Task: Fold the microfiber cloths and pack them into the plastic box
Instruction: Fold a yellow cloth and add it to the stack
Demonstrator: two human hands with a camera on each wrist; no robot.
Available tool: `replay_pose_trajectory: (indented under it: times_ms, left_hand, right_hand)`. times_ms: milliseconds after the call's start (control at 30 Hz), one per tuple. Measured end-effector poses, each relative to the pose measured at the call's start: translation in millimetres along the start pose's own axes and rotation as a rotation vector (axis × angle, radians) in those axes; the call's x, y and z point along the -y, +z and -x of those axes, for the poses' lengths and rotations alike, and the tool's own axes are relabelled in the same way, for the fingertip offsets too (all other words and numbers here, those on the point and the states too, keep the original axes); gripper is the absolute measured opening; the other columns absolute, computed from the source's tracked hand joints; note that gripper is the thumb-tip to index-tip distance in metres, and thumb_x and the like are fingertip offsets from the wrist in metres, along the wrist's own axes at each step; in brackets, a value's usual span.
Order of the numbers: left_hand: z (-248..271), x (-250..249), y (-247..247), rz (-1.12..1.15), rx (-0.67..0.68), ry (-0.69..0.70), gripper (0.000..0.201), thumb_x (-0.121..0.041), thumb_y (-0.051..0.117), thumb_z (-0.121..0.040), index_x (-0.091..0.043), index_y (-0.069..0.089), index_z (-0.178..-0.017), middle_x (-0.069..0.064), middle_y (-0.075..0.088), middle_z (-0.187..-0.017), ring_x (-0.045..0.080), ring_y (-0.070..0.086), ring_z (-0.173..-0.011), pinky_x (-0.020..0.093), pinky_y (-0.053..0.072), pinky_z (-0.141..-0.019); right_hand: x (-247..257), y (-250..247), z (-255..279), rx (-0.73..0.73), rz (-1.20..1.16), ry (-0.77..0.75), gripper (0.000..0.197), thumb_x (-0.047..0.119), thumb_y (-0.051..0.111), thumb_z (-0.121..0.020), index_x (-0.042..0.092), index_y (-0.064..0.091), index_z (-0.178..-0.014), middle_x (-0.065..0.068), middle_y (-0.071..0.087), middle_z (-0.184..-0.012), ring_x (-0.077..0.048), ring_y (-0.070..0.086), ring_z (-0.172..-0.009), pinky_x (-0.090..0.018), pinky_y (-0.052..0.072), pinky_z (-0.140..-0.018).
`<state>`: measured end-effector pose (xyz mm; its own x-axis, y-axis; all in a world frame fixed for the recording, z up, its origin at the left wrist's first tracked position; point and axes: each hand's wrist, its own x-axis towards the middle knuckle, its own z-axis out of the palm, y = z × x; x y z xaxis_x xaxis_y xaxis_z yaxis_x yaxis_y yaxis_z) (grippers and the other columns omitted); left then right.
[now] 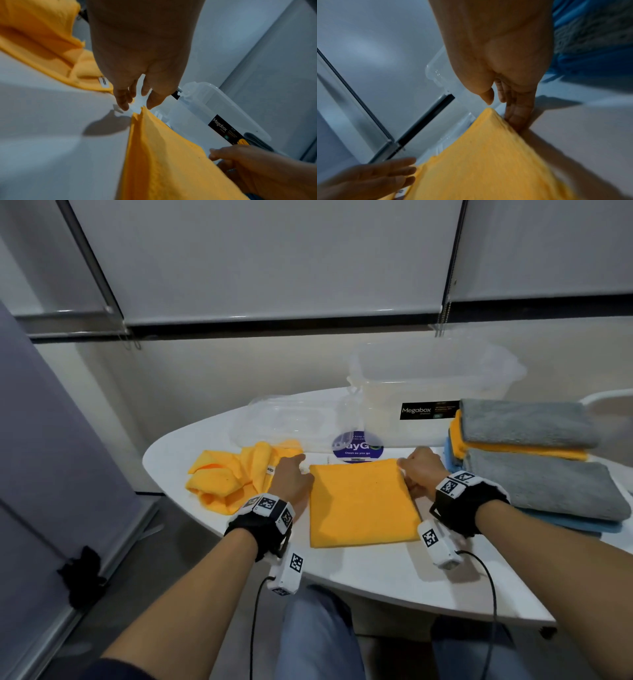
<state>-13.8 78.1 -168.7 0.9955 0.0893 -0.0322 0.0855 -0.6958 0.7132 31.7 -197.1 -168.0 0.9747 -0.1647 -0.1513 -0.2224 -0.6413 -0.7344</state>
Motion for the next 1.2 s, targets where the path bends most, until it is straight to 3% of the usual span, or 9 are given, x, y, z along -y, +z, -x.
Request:
replay_pose_trajectory:
  times_ms: [100,233,400,567,867,967,1033,1100,1200]
  left_hand:
    - [6.6,4.2,-11.0,-0.009,-0.091,0.065,0.056,-0.011,0.063,-0.092,-0.006,0.047,-0.145,0.014,0.046,-0.149,0.031,0.048,-0.133,0.042,0.04,-0.11]
    - [35.0,-14.8,-9.5,-0.02,-0.102,0.261,0.042,-0.011,0.062,-0.094,-0.013,0.057,-0.135,0.009,0.051,-0.138,0.024,0.052,-0.124,0.034,0.043,-0.104]
    - [71.4,-33.8,5.1,-0.205,0.22,0.44,0.028,-0.033,0.069,-0.091,-0.021,0.07,-0.116,-0.003,0.061,-0.127,0.016,0.057,-0.117,0.032,0.046,-0.098]
    - [87.8,-33.3,9.6,-0.556,0.451,0.448,0.07,-0.05,0.072,-0.086,-0.015,0.052,-0.142,0.001,0.04,-0.155,0.02,0.04,-0.138,0.029,0.032,-0.11]
    - [93.1,-18.6,16.3,-0.694,0.439,0.465,0.069,0.001,0.051,-0.09,-0.025,0.037,-0.153,-0.006,0.027,-0.163,0.026,0.037,-0.141,0.038,0.029,-0.117]
    - [86.9,-11.3,9.0,-0.525,0.357,0.381,0.055,-0.005,0.051,-0.09,-0.026,0.058,-0.139,-0.004,0.055,-0.145,0.024,0.051,-0.13,0.037,0.039,-0.111]
    - [83.2,-9.4,2.1,-0.332,0.307,0.315,0.029,-0.015,0.053,-0.087,-0.021,0.074,-0.105,0.0,0.07,-0.103,0.02,0.062,-0.095,0.041,0.048,-0.087]
    - [77.8,-7.7,-3.5,-0.151,0.262,0.292,0.017,-0.018,0.054,-0.081,-0.02,0.059,-0.065,-0.004,0.052,-0.064,0.015,0.048,-0.061,0.041,0.039,-0.064]
    - [68.4,-0.5,-5.7,0.053,0.237,0.181,0.017,-0.017,0.057,-0.081,-0.02,0.054,-0.065,-0.002,0.045,-0.062,0.015,0.043,-0.059,0.034,0.034,-0.064]
  right_hand:
    - [13.5,-23.6,18.3,-0.049,-0.002,-0.081,0.02,0.018,0.051,-0.098,-0.001,0.057,-0.095,-0.022,0.064,-0.082,-0.037,0.069,-0.067,-0.049,0.061,-0.055]
    - [33.1,-39.5,54.2,-0.024,0.065,-0.389,0.011,0.015,0.055,-0.094,0.01,0.065,-0.091,-0.008,0.067,-0.09,-0.027,0.064,-0.086,-0.044,0.057,-0.075]
    - [27.1,-30.7,94.7,0.31,0.292,-0.617,0.006,0.02,0.072,-0.086,0.023,0.071,-0.081,0.006,0.07,-0.085,-0.012,0.064,-0.08,-0.027,0.05,-0.071]
    - [6.2,-24.5,108.7,0.429,0.63,-0.545,0.053,0.043,0.078,-0.08,0.02,0.065,-0.125,0.005,0.062,-0.12,-0.015,0.058,-0.108,-0.029,0.049,-0.091]
    - [-21.2,-1.1,112.4,0.277,0.835,-0.654,0.02,0.016,0.059,-0.087,0.019,0.065,-0.106,-0.004,0.064,-0.107,-0.027,0.059,-0.098,-0.034,0.047,-0.079]
    - [-19.3,-6.9,110.4,0.264,0.748,-0.659,0.006,0.011,0.058,-0.083,0.011,0.061,-0.079,-0.007,0.061,-0.078,-0.023,0.053,-0.073,-0.038,0.04,-0.066]
    - [-13.6,-18.1,103.4,0.31,0.544,-0.626,0.016,0.014,0.055,-0.084,0.011,0.054,-0.069,-0.006,0.05,-0.065,-0.018,0.042,-0.061,-0.036,0.03,-0.059]
    - [-6.5,-28.1,96.5,0.342,0.353,-0.555,0.019,0.014,0.055,-0.088,0.012,0.056,-0.07,0.001,0.048,-0.065,-0.014,0.04,-0.061,-0.034,0.028,-0.059]
    - [-4.5,-26.2,86.3,0.335,0.19,-0.445,0.011,0.015,0.058,-0.093,0.013,0.065,-0.085,0.005,0.054,-0.077,-0.014,0.05,-0.073,-0.027,0.034,-0.062]
